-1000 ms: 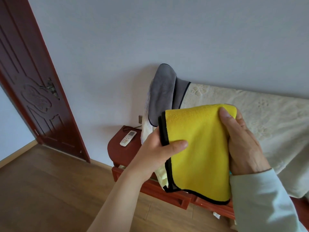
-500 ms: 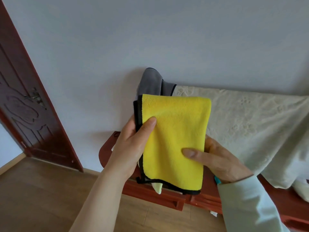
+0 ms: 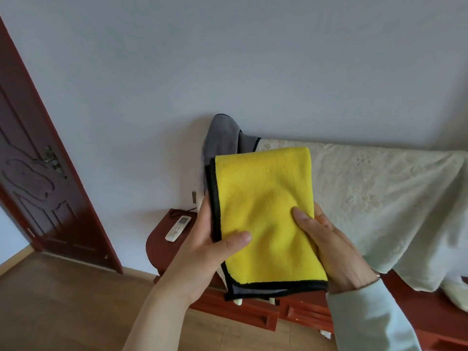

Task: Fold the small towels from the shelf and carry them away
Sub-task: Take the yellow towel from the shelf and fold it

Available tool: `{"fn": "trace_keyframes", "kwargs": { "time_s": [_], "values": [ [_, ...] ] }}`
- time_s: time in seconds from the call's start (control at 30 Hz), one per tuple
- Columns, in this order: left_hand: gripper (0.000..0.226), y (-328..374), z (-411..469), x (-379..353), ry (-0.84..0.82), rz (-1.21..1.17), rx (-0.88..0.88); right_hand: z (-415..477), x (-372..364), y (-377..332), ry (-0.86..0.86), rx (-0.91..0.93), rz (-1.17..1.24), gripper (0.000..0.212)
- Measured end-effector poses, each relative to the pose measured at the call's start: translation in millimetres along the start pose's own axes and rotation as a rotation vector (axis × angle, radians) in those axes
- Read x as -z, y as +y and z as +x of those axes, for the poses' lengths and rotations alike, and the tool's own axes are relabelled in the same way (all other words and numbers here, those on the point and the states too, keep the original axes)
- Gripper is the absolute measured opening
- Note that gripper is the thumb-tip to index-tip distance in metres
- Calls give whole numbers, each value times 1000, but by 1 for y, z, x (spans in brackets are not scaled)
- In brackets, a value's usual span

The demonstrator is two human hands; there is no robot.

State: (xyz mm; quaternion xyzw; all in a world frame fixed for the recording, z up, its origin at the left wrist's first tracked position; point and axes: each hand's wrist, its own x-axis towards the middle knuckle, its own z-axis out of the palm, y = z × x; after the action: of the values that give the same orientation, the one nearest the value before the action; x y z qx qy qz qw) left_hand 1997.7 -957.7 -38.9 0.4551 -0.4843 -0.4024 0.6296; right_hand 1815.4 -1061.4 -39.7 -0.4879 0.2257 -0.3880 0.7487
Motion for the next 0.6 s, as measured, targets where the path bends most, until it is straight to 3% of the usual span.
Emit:
{"fn": "trace_keyframes", "kwargs": {
  "time_s": [0.2, 0.27, 0.37, 0.47, 0.6],
  "values": [
    [102, -3, 0, 5, 53, 80, -94, -3, 7, -1, -15, 80, -78, 37],
    [101, -3, -1, 9, 28, 126, -97, -4, 10, -3, -24, 114, -129, 54],
    [70, -1, -2, 8, 1, 223, -128, -5, 15, -7, -80, 158, -197, 82],
    [26, 1, -3, 3, 63, 284, -174, -6, 15, -10, -111, 201, -238, 68],
    [29, 5, -6, -1, 88, 379, -196, -5, 18, -11, -130, 228, -235, 69]
  ]
}}
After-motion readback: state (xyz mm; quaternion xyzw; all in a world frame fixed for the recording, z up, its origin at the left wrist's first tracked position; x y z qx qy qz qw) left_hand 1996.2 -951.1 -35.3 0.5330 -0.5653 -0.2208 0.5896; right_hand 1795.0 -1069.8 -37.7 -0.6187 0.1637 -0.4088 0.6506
